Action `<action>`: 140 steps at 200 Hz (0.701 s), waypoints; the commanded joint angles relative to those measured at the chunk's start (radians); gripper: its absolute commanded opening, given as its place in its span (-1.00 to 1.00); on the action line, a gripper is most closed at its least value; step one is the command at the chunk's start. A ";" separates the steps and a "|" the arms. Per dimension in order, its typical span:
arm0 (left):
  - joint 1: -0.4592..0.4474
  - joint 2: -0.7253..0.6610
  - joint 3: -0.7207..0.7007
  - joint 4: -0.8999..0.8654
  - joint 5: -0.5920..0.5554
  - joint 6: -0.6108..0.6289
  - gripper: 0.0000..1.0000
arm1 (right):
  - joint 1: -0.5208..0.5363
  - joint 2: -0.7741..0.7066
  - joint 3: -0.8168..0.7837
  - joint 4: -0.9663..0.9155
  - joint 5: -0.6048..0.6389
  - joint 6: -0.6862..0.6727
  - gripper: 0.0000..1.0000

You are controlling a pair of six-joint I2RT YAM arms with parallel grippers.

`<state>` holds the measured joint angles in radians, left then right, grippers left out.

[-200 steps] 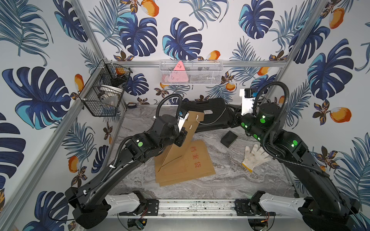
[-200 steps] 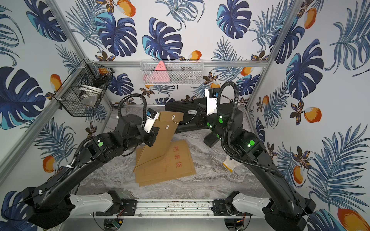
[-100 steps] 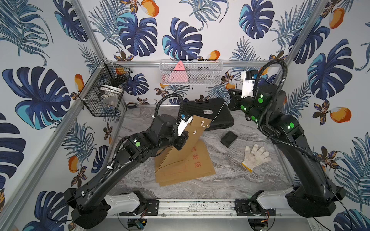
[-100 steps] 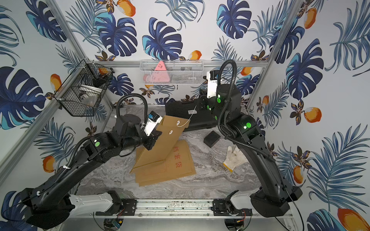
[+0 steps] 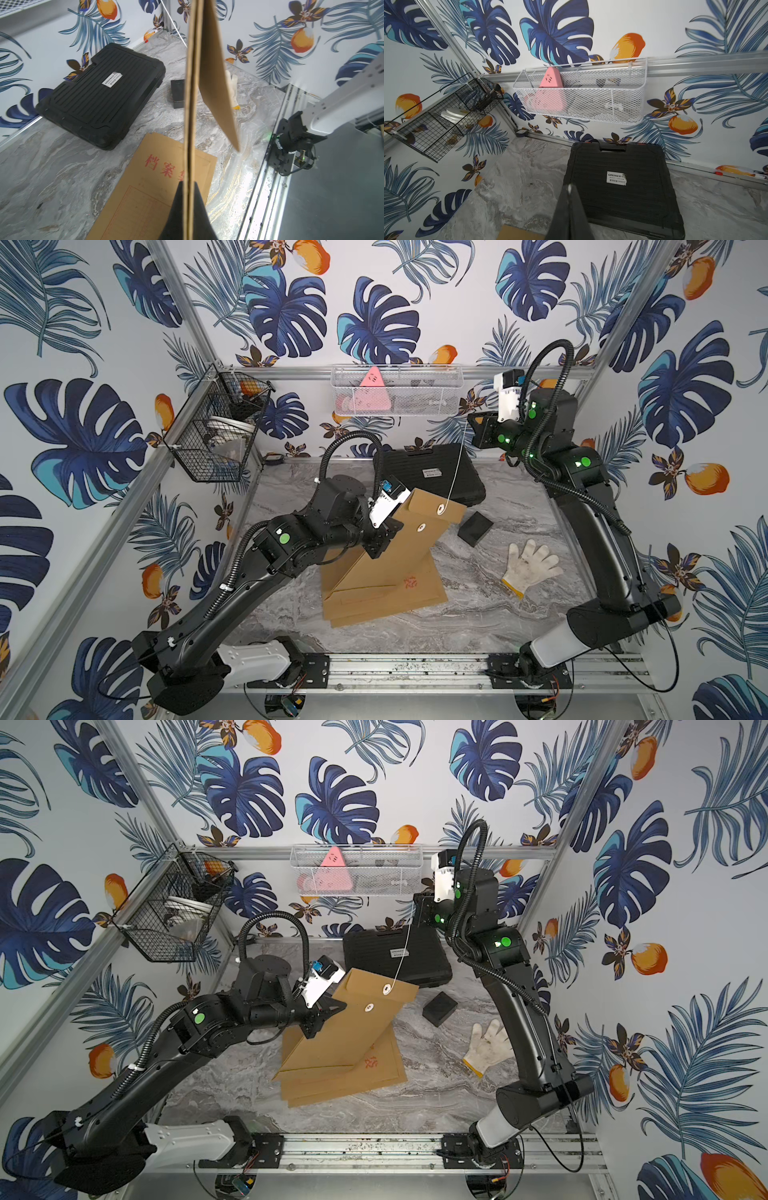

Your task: Open the file bag

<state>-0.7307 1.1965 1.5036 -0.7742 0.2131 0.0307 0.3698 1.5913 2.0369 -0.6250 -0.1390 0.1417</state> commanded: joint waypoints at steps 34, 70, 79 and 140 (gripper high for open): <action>0.001 -0.048 -0.069 0.138 0.126 -0.031 -1.00 | -0.008 0.057 -0.070 -0.070 -0.126 -0.022 -0.94; 0.002 -0.100 -0.147 0.240 0.152 -0.102 -1.00 | -0.039 0.095 -0.022 -0.147 -0.077 0.007 0.32; 0.002 -0.109 -0.166 0.264 0.153 -0.118 -1.00 | -0.054 0.107 0.007 -0.176 -0.062 0.025 0.60; 0.110 -0.089 -0.219 0.410 0.303 -0.216 -1.00 | -0.201 0.105 0.015 -0.249 -0.011 0.147 1.00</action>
<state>-0.6731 1.0958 1.2930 -0.5022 0.3988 -0.1120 0.2264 1.7172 2.0914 -0.8387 -0.1654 0.2169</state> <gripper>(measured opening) 0.066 0.997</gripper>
